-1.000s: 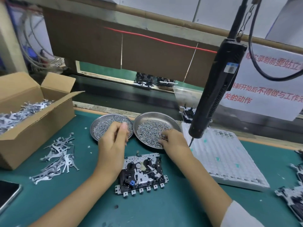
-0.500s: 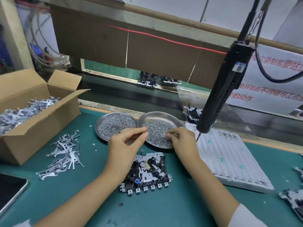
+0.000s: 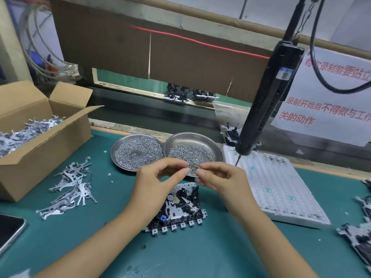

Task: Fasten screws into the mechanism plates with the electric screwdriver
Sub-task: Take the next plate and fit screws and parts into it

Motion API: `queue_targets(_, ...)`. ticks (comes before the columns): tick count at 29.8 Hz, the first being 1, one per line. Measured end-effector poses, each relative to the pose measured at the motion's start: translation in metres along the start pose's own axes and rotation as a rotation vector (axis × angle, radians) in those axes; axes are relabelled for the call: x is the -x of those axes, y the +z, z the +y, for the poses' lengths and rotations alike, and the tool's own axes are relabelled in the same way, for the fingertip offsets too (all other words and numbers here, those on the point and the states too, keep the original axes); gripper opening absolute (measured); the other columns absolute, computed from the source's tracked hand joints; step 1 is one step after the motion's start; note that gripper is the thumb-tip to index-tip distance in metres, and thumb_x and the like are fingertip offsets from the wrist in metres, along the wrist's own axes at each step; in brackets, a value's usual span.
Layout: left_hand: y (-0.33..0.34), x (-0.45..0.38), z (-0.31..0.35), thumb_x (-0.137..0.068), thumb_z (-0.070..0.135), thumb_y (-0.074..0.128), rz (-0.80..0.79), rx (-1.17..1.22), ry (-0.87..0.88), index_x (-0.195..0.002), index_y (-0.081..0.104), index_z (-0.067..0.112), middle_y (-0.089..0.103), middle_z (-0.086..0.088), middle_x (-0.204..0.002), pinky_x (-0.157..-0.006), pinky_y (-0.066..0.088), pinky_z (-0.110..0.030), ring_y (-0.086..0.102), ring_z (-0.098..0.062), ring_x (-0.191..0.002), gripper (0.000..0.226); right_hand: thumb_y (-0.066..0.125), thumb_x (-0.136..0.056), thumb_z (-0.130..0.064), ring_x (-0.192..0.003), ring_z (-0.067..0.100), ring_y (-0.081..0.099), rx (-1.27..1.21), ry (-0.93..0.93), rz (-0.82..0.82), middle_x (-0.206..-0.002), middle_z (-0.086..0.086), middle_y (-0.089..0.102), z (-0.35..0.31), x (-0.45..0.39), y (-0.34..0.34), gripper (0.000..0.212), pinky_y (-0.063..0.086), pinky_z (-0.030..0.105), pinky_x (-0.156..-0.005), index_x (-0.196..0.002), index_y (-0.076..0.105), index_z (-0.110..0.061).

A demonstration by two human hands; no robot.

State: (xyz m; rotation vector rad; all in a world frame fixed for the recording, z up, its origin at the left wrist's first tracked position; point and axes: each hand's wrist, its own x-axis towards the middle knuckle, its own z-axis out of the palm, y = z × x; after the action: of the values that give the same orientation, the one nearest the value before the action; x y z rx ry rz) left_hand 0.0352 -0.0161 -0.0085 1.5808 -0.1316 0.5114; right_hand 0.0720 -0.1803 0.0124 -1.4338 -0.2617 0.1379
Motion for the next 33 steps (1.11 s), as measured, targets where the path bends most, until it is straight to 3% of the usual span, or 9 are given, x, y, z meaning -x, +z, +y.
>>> queue_targets(2,0.002,0.002,0.001,-0.068,0.029,0.076,-0.061,0.015,-0.011,-0.087,0.074,0.032,0.073,0.009,-0.085,-0.074,0.050,-0.013,0.069,-0.006,-0.082,0.019,0.081,-0.056,-0.021,-0.065,0.018,0.069,-0.073,0.023,0.004,-0.072,0.012,0.071,0.005,0.007,0.000,0.021,0.054,0.020,-0.063,-0.074,0.076,-0.012)
queue_targets(5,0.005,0.007,0.003,-0.064,0.037,0.075,-0.129,0.016,-0.010,-0.093,0.072,0.036,0.073,0.009,-0.087,-0.069,0.053,-0.016,0.069,-0.006,-0.083,0.029,0.074,-0.064,-0.017,-0.059,0.014,0.063,-0.186,0.049,-0.041,-0.067,0.010,0.068,0.014,0.011,0.002,0.010,0.052,0.020,-0.062,-0.070,0.075,-0.009)
queue_targets(10,0.007,0.010,0.005,-0.063,0.027,0.076,-0.109,0.037,-0.008,-0.085,0.074,0.030,0.074,0.006,-0.083,-0.069,0.051,-0.013,0.069,-0.006,-0.079,0.022,0.069,-0.072,-0.014,-0.060,0.011,0.059,-0.294,0.073,-0.099,-0.068,0.007,0.065,0.016,0.015,0.004,0.014,0.051,0.019,-0.064,-0.077,0.069,-0.001)
queue_targets(17,0.011,0.010,0.007,-0.063,0.023,0.076,-0.115,0.044,-0.019,-0.087,0.072,0.026,0.074,0.005,-0.083,-0.064,0.052,-0.014,0.070,-0.007,-0.078,0.024,0.069,-0.071,-0.021,-0.065,0.010,0.059,-0.283,0.076,-0.168,-0.068,0.003,0.065,0.015,0.016,0.000,0.013,0.051,0.018,-0.071,-0.073,0.071,-0.008)
queue_targets(24,0.009,0.010,0.012,-0.063,0.025,0.075,-0.159,0.058,-0.017,-0.085,0.076,0.033,0.074,0.005,-0.083,-0.064,0.053,-0.015,0.070,-0.007,-0.078,0.024,0.069,-0.072,-0.019,-0.073,0.012,0.058,-0.270,0.111,-0.204,-0.075,0.003,0.065,0.014,0.015,-0.001,0.014,0.049,0.020,-0.074,-0.077,0.068,-0.006)
queue_targets(27,0.008,0.011,0.011,-0.067,0.024,0.073,-0.201,0.042,-0.010,-0.092,0.074,0.032,0.074,0.004,-0.086,-0.063,0.052,-0.014,0.069,-0.006,-0.079,0.027,0.069,-0.073,-0.015,-0.068,0.009,0.059,-0.289,0.156,-0.201,-0.075,0.002,0.065,0.012,0.016,0.000,0.004,0.050,0.017,-0.067,-0.074,0.068,-0.010)
queue_targets(30,0.007,0.013,0.009,-0.072,0.025,0.070,-0.214,0.001,-0.008,-0.094,0.075,0.033,0.072,0.005,-0.092,-0.064,0.052,-0.015,0.067,-0.006,-0.082,0.024,0.069,-0.074,-0.014,-0.059,0.008,0.057,-0.332,0.215,-0.175,-0.069,0.001,0.064,0.012,0.016,0.002,0.014,0.050,0.018,-0.061,-0.083,0.060,-0.008)
queue_targets(33,0.007,0.013,0.008,-0.075,0.026,0.067,-0.183,-0.024,-0.013,-0.091,0.076,0.036,0.069,0.003,-0.094,-0.062,0.053,-0.017,0.064,-0.006,-0.081,0.020,0.066,-0.077,-0.026,-0.053,0.008,0.055,-0.188,0.238,-0.206,-0.064,-0.001,0.061,0.001,0.016,-0.005,0.015,0.048,0.019,-0.059,-0.080,0.061,-0.012)
